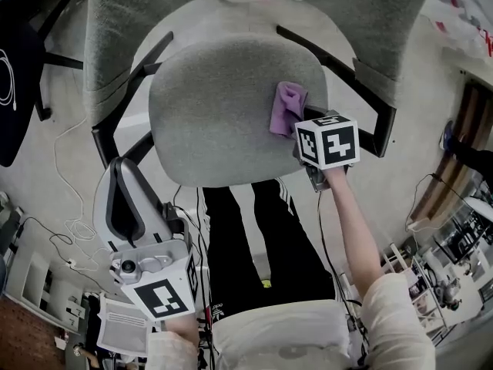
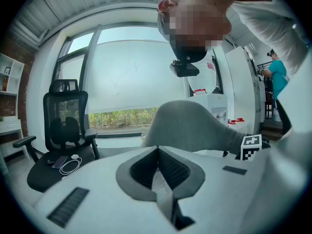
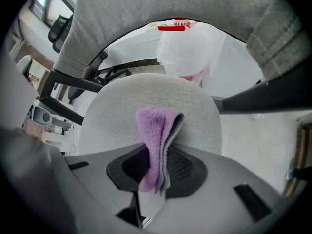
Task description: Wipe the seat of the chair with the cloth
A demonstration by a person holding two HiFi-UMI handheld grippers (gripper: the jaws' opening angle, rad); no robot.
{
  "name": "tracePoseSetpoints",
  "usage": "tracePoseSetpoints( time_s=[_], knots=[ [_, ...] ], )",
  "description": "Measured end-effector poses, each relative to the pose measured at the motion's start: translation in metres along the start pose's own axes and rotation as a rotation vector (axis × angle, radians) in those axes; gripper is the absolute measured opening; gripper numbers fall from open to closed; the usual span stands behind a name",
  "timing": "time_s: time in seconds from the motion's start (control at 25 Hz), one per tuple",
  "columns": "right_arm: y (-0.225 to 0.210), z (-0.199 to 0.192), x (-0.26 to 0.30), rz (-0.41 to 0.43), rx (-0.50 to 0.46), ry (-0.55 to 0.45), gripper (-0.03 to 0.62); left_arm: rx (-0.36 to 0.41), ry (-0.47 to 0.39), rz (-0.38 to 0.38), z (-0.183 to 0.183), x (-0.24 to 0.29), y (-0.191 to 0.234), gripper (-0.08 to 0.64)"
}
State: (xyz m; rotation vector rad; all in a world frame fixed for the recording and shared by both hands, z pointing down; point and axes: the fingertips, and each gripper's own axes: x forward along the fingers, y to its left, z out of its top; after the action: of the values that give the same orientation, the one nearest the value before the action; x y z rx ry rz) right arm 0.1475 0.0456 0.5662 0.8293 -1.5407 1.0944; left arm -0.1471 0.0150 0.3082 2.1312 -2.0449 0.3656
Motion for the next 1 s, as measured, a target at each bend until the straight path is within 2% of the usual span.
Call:
tracePoseSetpoints(
  time_s=[0.2,0.36,0.56,0.76,0.88,1.0],
  knots=[
    [-0.034,-0.009,-0.015,-0.121,0.042,0.016,0.087,0.013,-0.007,-0.010,0.004,0.003,-0.006,0.012],
    [-0.056,-0.015,-0.027,-0.239,0.020,0.032,0.086,0.019,-0.005,-0.017,0.002,0.004,-0.008,0.012],
    [-0.061,-0.018,-0.028,-0.278,0.028,0.057,0.086,0.015,0.000,-0.018,0.001,0.003,-0.010,0.012],
    [-0.068,-0.021,-0.031,-0.353,0.062,0.064,0.086,0.016,-0.005,-0.016,0.002,0.003,-0.010,0.012],
    [-0.063,-0.017,-0.037,-0.352,0.076,0.020,0.086,0.011,0.000,-0.008,0.000,0.002,-0.009,0.012],
    [-0.035,0.000,-0.053,-0.235,0.104,-0.093,0.086,0.006,-0.005,-0.002,-0.001,0.001,-0.007,0.012]
  ],
)
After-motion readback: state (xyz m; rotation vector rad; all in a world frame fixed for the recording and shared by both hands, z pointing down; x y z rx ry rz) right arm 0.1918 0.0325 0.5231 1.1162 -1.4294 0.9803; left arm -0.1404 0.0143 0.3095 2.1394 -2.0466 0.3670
